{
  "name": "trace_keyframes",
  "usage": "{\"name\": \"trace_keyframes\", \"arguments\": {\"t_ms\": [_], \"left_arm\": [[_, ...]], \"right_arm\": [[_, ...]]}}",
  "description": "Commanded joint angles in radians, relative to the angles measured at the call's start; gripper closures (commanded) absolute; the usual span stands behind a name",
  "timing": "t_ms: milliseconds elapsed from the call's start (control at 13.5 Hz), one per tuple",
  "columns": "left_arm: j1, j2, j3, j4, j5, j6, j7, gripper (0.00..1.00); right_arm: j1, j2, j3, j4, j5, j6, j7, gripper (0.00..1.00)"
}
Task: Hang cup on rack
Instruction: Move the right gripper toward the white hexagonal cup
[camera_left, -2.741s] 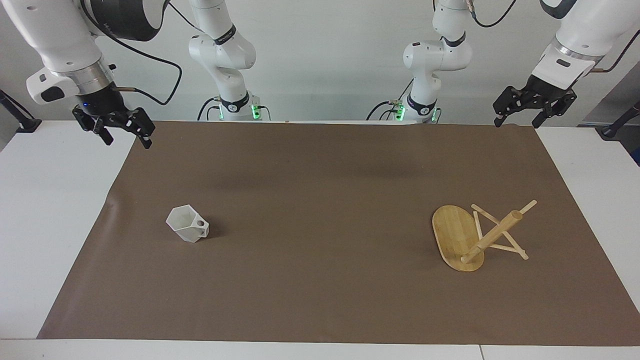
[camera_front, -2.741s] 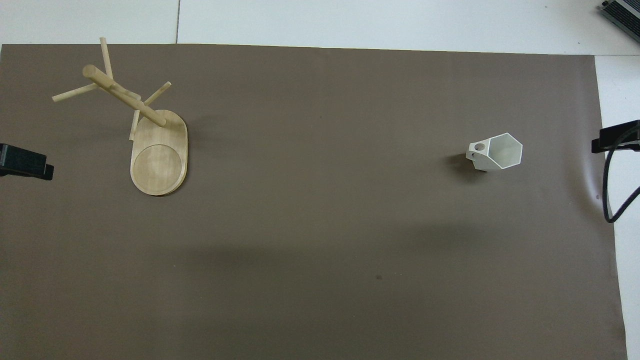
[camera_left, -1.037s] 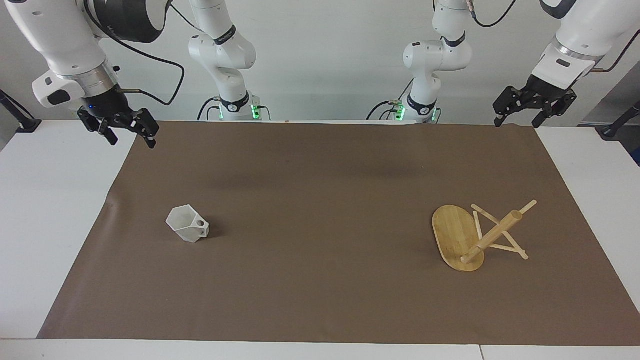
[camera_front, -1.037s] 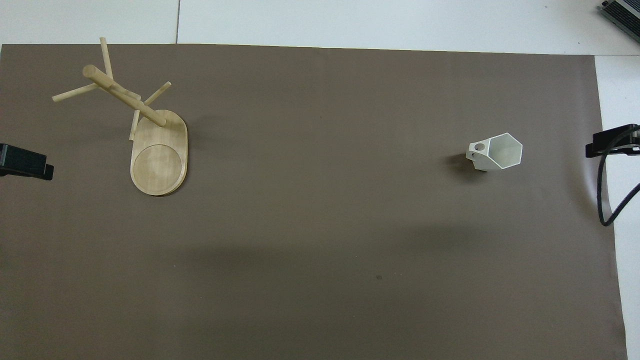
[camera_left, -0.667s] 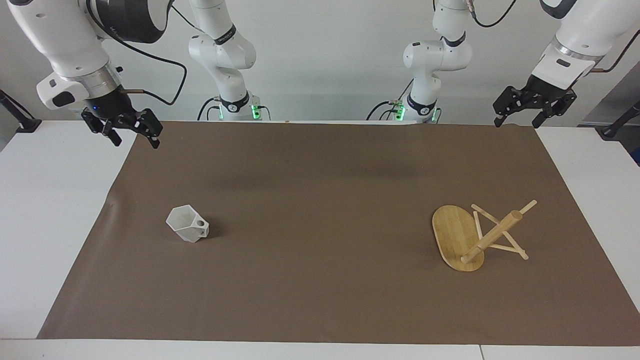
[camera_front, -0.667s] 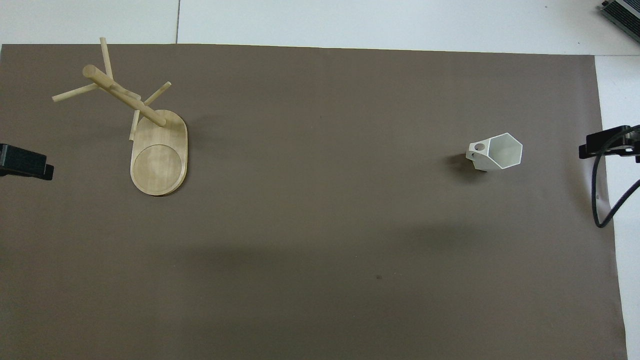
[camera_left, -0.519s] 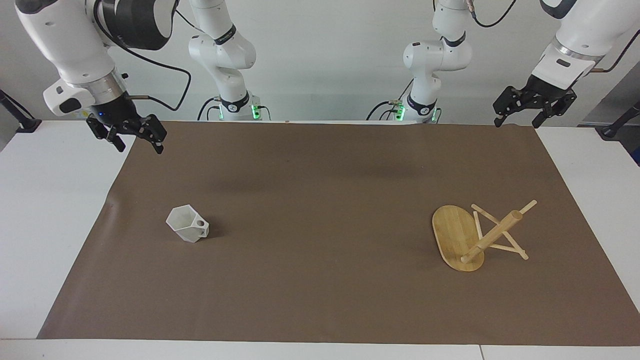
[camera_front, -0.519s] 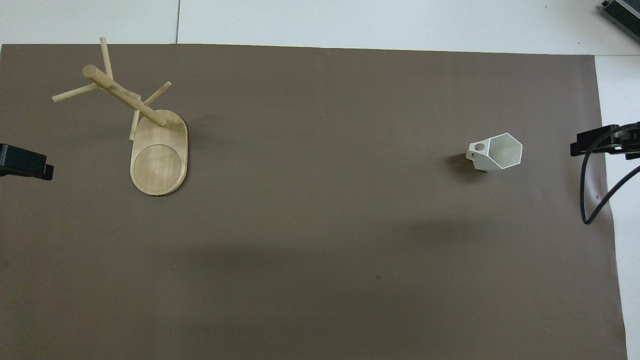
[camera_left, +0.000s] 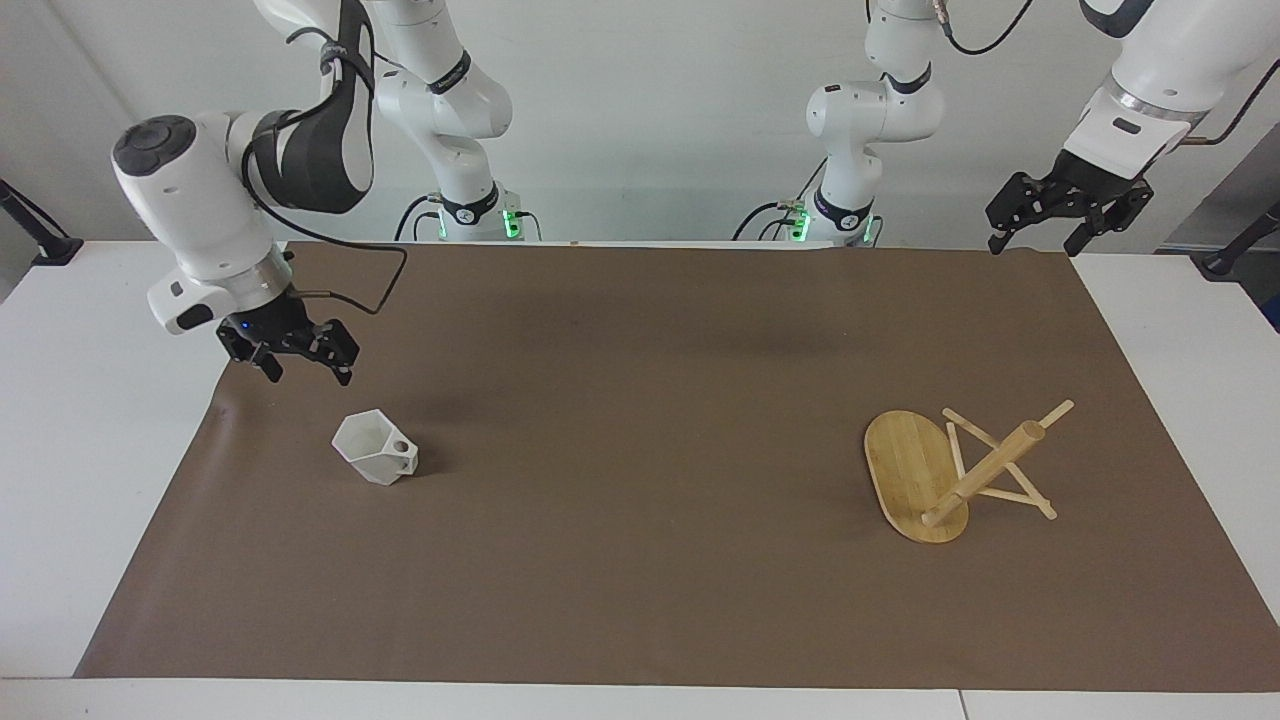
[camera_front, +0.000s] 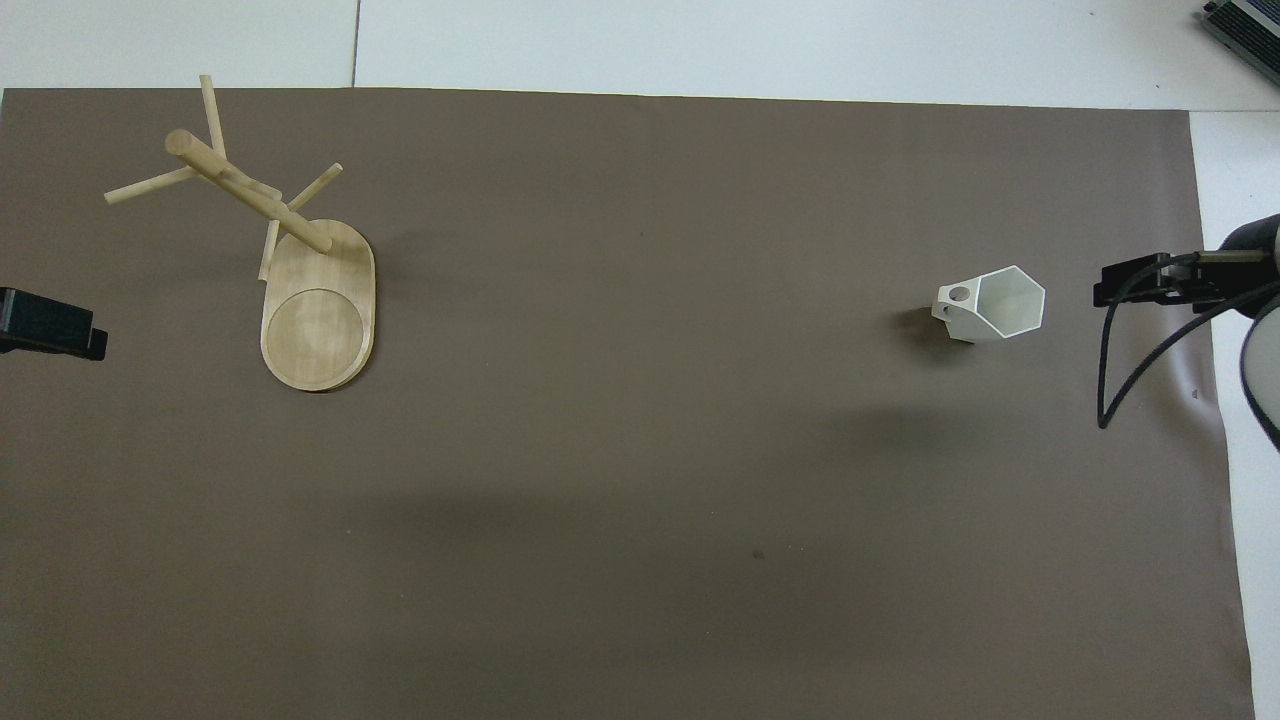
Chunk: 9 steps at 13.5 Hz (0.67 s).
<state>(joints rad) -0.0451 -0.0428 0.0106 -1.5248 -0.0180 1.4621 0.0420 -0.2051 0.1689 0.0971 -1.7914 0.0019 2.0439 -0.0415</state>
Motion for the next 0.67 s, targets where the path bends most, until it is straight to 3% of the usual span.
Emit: {"name": "trace_keyframes", "arguments": {"t_ms": [0,296,593], "left_arm": [[0.008,-0.015,-0.001,-0.014,-0.005,-0.006,0.009,0.0],[0.008,-0.014,-0.001,-0.014,-0.005,-0.006,0.009,0.0],[0.008,-0.015,-0.001,-0.014,-0.005,-0.006,0.009,0.0]], "right_arm": [[0.007,0.024,0.003,-0.042,0.021,0.077,-0.028,0.0],[0.013,0.041,0.003,-0.114,0.017,0.2,-0.067,0.0],[0.013,0.041,0.001,-0.135,0.009,0.22,-0.164,0.0]]}}
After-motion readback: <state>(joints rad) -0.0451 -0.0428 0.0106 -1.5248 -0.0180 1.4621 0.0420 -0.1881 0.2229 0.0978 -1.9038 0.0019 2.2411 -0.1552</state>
